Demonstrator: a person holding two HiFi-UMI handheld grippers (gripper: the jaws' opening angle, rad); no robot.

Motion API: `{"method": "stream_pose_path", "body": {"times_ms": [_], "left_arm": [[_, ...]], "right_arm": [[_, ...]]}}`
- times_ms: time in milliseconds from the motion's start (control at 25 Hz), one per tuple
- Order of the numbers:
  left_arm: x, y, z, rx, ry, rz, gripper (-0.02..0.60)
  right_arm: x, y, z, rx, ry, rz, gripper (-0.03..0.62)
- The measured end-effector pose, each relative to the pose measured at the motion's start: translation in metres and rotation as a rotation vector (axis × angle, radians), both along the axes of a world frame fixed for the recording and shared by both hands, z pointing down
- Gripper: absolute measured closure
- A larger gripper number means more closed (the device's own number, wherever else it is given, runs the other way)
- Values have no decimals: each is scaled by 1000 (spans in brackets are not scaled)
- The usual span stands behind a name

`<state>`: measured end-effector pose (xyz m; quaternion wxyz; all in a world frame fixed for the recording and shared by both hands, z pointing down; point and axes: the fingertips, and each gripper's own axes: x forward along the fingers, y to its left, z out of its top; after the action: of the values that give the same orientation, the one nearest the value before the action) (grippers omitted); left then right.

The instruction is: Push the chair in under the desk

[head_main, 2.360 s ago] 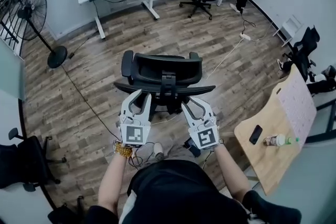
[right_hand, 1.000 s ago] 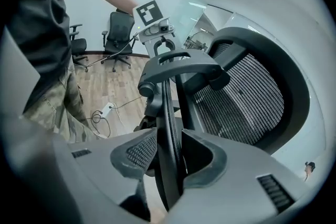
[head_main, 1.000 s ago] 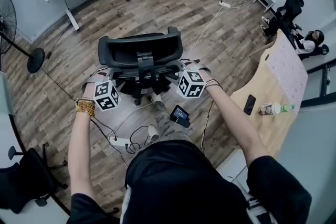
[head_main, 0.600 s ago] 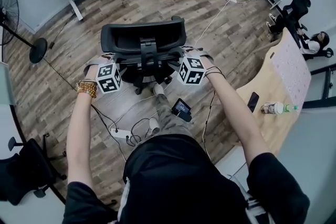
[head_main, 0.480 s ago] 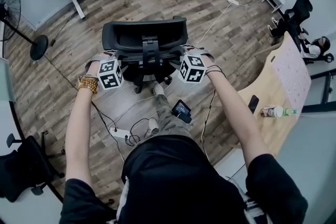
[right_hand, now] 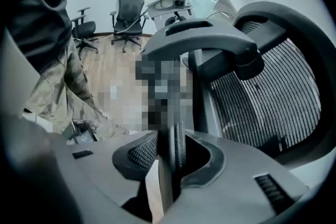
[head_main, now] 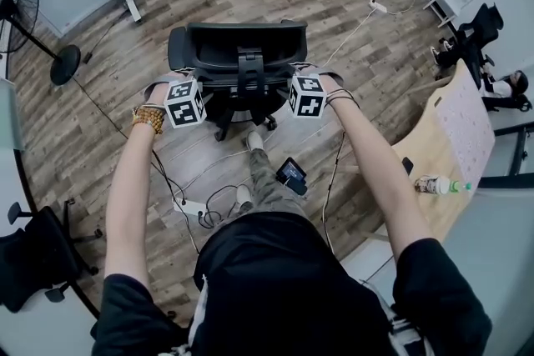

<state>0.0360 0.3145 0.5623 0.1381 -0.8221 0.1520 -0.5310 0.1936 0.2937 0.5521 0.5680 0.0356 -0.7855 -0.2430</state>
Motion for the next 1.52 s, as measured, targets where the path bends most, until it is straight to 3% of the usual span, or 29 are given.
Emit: {"method": "stream_pose_path", "body": {"times_ms": [120,400,1040,1320,1520], "left_arm": [[-1,-2,-1,5,1,4,453],[-3,-8,4,3,-13,1,453],[-3,-36,7,21,-27,-24,451],[-5,-63,5,-21,-25,-37,451],[-5,-71,5,10,-25,-30,453]], "right_arm": [[-3,-1,-1,-38,-32,-14,484],[-5,-5,2,-7,-85,-32,487],[-6,-38,9,-52,-57,-24,482],[-9,-66,5,-54,-47,-22,484],[-9,-75,7,-47,-45,-29,484]]}}
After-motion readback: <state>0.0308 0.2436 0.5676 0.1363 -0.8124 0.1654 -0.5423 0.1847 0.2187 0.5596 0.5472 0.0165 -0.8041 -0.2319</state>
